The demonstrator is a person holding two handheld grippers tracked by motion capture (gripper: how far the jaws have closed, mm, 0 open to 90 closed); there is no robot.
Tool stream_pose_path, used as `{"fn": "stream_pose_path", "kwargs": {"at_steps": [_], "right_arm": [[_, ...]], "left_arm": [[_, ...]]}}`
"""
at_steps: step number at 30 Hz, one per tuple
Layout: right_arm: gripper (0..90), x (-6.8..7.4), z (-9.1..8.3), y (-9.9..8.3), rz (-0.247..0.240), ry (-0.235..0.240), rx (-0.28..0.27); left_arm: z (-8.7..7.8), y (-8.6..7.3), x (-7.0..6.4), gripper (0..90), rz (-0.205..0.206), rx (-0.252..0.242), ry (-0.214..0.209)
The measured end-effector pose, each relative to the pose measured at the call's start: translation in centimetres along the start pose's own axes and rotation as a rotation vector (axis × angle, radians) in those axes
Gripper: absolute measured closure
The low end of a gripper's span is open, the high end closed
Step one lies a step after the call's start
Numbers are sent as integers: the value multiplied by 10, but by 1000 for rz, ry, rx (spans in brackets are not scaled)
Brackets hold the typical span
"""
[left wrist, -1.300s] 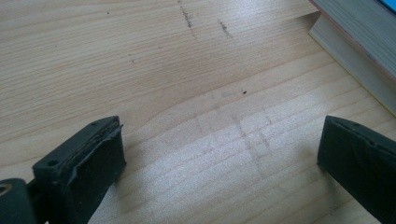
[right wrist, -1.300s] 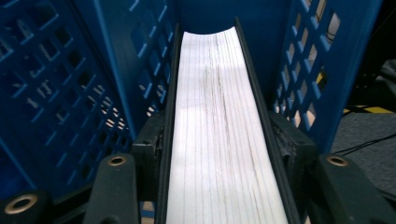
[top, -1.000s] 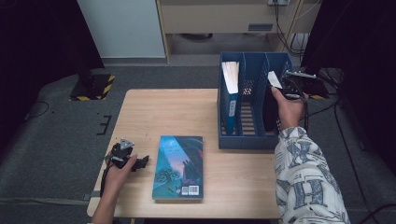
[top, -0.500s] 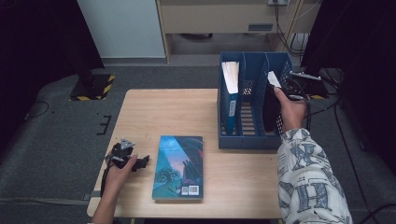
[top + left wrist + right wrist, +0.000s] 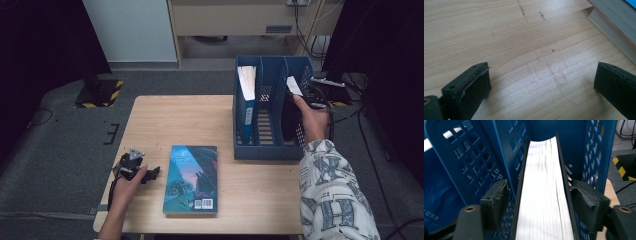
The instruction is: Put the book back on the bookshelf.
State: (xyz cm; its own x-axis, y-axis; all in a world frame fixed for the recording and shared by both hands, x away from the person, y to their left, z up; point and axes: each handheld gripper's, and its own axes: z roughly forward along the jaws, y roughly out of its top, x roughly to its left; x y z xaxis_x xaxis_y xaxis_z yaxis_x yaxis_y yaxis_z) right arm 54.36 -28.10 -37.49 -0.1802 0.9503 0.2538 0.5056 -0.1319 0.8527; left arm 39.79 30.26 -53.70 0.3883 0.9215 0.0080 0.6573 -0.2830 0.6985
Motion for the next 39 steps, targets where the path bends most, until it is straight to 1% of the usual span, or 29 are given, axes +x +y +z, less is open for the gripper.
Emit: {"fn": "stream_pose_path", "kwargs": {"at_steps": [2, 4, 9, 11, 14, 17, 19, 22, 25, 27, 29, 32, 33, 36, 39], "right_arm": [[265, 0, -2, 0, 6, 11, -3], [235, 0, -4, 1, -3, 14, -5], [198, 2, -17, 4, -40, 22, -20], [166, 2, -24, 4, -57, 26, -20], [126, 2, -32, 2, -85, 24, -16], [94, 1, -40, -4, -97, 33, -21], [73, 0, -46, -9, -102, 38, -16], [62, -1, -57, -21, -107, 58, -29], [57, -2, -67, -34, -115, 76, -34], [55, -1, -73, -43, -126, 80, -43], [53, 1, -78, -54, -127, 102, -48], [53, 4, -82, -69, -128, 119, -44], [53, 6, -83, -74, -119, 129, -41], [56, 10, -84, -85, -113, 151, -35], [64, 18, -85, -96, -128, 166, -29]], "left_arm": [[0, 0, 0, 0, 0, 0, 0], [0, 0, 0, 0, 0, 0, 0], [0, 0, 0, 0, 0, 0, 0], [0, 0, 0, 0, 0, 0, 0], [0, 0, 0, 0, 0, 0, 0], [0, 0, 0, 0, 2, 1, 0], [0, 0, 0, 0, 2, 1, 0], [0, 0, 0, 0, -1, 1, 2], [1, 1, 0, 0, -3, 5, 0], [1, 1, 0, 0, -1, 5, -1], [1, 2, 0, 0, -3, 5, 0], [2, 2, 0, 0, -4, 4, 0], [2, 2, -1, 0, -7, 3, 1], [2, 2, -1, 0, -10, 3, 2], [2, 2, -1, 0, -9, 2, 0]]}}
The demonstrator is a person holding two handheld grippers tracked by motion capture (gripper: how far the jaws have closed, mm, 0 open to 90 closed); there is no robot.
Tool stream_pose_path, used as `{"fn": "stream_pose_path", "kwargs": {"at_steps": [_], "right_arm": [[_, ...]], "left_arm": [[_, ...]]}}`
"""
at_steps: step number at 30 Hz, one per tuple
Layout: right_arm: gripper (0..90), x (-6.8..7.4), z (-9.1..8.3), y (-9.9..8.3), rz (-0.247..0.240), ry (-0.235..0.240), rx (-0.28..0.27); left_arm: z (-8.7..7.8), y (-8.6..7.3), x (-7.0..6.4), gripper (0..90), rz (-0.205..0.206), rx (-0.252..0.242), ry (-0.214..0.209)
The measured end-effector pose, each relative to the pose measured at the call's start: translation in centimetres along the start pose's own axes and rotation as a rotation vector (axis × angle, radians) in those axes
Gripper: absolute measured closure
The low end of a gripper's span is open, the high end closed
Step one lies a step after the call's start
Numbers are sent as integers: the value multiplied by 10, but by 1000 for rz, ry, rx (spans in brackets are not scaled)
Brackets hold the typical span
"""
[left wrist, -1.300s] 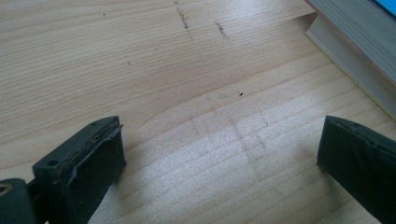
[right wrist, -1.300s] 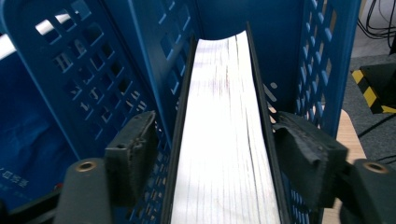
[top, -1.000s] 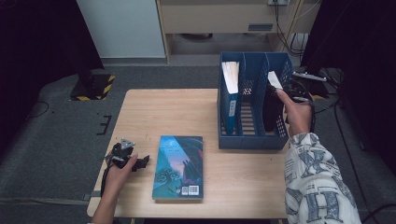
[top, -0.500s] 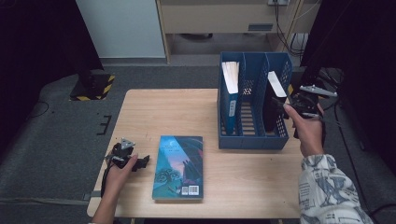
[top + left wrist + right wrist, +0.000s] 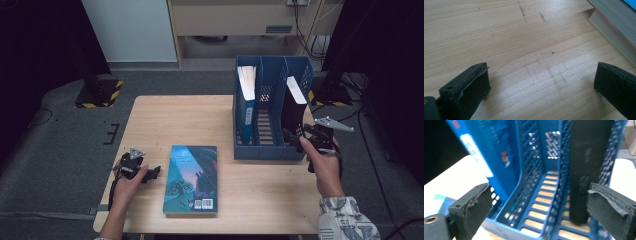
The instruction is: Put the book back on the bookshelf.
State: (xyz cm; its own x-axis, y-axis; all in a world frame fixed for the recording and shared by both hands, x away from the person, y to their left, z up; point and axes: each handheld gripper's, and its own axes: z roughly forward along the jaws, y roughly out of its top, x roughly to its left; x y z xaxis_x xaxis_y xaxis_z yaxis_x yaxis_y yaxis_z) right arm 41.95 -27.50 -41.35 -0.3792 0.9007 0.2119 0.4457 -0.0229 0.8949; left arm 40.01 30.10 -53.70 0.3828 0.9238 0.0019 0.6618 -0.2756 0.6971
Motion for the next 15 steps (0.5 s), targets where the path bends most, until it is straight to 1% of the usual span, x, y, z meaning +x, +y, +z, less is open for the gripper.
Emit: {"fn": "stream_pose_path", "kwargs": {"at_steps": [1, 3, 5, 7, 8, 10, 12, 14, 15], "right_arm": [[67, 3, 0, -2, -4, 5, -1], [67, 11, 1, -7, -3, 34, -1], [67, 21, 1, -12, -17, 60, -3], [69, 30, 3, -17, -26, 83, 8], [72, 36, 5, -19, -34, 94, 23], [76, 43, 7, -22, -45, 101, 30], [82, 51, 9, -28, -45, 104, 33], [84, 59, 10, -36, -34, 119, 40], [84, 65, 11, -41, -43, 127, 46]], "left_arm": [[0, 0, 0, 0, 0, 0, -1], [0, 0, 0, 0, 1, -1, -2], [0, 0, -1, 0, 3, -5, -4], [-1, -1, -1, 14, 9, -7, -5], [-1, -1, -1, 21, 8, -8, -6], [-2, -2, -1, 30, 5, -12, -7], [-5, -2, -1, 36, -4, -15, -15], [-8, -2, -1, 45, -9, -32, -20], [-10, -2, -2, 47, -14, -43, -23]]}}
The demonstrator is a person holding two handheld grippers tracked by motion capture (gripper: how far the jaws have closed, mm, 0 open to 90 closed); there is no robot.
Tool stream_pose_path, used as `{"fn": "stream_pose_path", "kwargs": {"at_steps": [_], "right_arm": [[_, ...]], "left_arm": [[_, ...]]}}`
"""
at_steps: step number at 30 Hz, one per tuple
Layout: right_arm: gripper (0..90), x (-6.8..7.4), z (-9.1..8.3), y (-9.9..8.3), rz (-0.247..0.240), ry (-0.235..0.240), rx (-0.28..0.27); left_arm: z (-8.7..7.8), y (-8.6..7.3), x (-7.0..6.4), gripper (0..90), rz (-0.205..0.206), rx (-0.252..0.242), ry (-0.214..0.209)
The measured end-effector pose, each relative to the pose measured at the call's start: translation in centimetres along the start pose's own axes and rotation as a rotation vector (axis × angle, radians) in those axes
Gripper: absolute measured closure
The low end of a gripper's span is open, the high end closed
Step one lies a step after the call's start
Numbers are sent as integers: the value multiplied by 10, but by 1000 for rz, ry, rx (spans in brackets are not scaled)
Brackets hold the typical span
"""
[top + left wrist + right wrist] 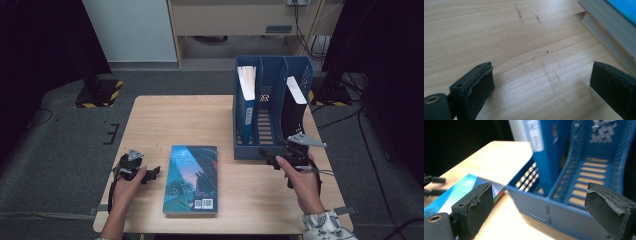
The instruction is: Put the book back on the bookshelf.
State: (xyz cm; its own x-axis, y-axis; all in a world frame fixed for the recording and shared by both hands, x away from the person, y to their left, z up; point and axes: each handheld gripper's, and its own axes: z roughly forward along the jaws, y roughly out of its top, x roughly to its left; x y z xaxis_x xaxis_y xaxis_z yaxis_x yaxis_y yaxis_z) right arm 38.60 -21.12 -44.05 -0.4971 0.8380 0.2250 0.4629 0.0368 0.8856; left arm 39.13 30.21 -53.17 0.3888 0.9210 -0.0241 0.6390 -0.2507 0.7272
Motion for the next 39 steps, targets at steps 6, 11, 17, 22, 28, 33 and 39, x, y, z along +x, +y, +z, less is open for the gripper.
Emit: {"fn": "stream_pose_path", "kwargs": {"at_steps": [6, 11, 17, 22, 28, 33, 39], "right_arm": [[88, 21, 7, -16, -11, 26, 27], [97, 38, 20, -27, -39, 47, 61], [123, 62, 32, -34, -95, 116, 93], [141, 78, 43, -40, -112, 169, 123], [142, 91, 62, -50, -117, 228, 193], [132, 102, 84, -63, -133, 291, 290], [129, 109, 95, -73, -112, 344, 332]], "left_arm": [[-8, 0, -5, 53, -8, -25, -21], [-14, 3, -13, 61, -17, -41, -67], [-20, 8, -28, 67, 23, -70, -75], [-29, 10, -48, 67, 70, -101, -108], [-25, 12, -67, 66, 113, -82, -174], [-17, 10, -73, 82, 107, -51, -213], [-12, 11, -80, 85, 118, -30, -262]]}}
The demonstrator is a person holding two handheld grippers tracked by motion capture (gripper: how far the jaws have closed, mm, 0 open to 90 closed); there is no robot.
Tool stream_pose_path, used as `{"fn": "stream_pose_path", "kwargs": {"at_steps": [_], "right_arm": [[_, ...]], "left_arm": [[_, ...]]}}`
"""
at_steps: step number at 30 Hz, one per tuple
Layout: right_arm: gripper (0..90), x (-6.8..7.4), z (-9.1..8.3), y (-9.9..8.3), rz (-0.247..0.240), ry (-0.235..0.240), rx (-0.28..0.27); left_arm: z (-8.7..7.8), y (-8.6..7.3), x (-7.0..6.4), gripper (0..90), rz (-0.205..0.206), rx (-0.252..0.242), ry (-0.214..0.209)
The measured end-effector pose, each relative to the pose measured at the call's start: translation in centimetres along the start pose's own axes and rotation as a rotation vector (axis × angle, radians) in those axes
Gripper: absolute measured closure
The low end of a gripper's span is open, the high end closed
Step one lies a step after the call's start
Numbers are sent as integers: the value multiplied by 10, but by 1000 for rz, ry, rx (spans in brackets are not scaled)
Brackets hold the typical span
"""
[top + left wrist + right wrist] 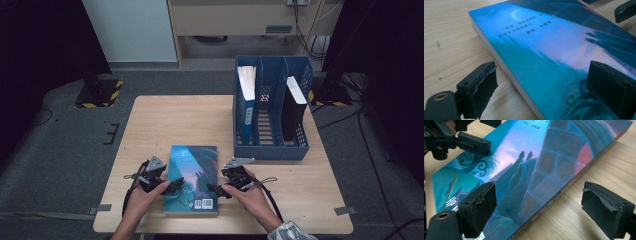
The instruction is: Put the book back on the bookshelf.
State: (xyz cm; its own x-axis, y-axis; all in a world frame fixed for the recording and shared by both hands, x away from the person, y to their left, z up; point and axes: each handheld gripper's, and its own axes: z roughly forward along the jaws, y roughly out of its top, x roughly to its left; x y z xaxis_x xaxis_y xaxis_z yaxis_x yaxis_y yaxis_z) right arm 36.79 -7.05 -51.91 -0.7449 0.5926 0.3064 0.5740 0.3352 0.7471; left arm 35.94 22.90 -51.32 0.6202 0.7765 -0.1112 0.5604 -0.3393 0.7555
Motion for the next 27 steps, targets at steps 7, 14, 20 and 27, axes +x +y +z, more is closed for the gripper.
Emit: {"fn": "stream_pose_path", "kwargs": {"at_steps": [7, 14, 20, 27], "right_arm": [[129, -1, 7, -4, 19, 28, 22], [120, -1, 12, -6, 27, 59, 44], [107, -5, 15, -6, 54, 93, 57], [96, -5, 15, -6, 51, 94, 57]], "left_arm": [[3, -1, -1, 83, -13, 0, -34], [3, -1, 2, 82, -13, 0, -53], [5, -2, 5, 81, -9, -9, -73], [8, -1, 8, 82, -2, -16, -93]]}}
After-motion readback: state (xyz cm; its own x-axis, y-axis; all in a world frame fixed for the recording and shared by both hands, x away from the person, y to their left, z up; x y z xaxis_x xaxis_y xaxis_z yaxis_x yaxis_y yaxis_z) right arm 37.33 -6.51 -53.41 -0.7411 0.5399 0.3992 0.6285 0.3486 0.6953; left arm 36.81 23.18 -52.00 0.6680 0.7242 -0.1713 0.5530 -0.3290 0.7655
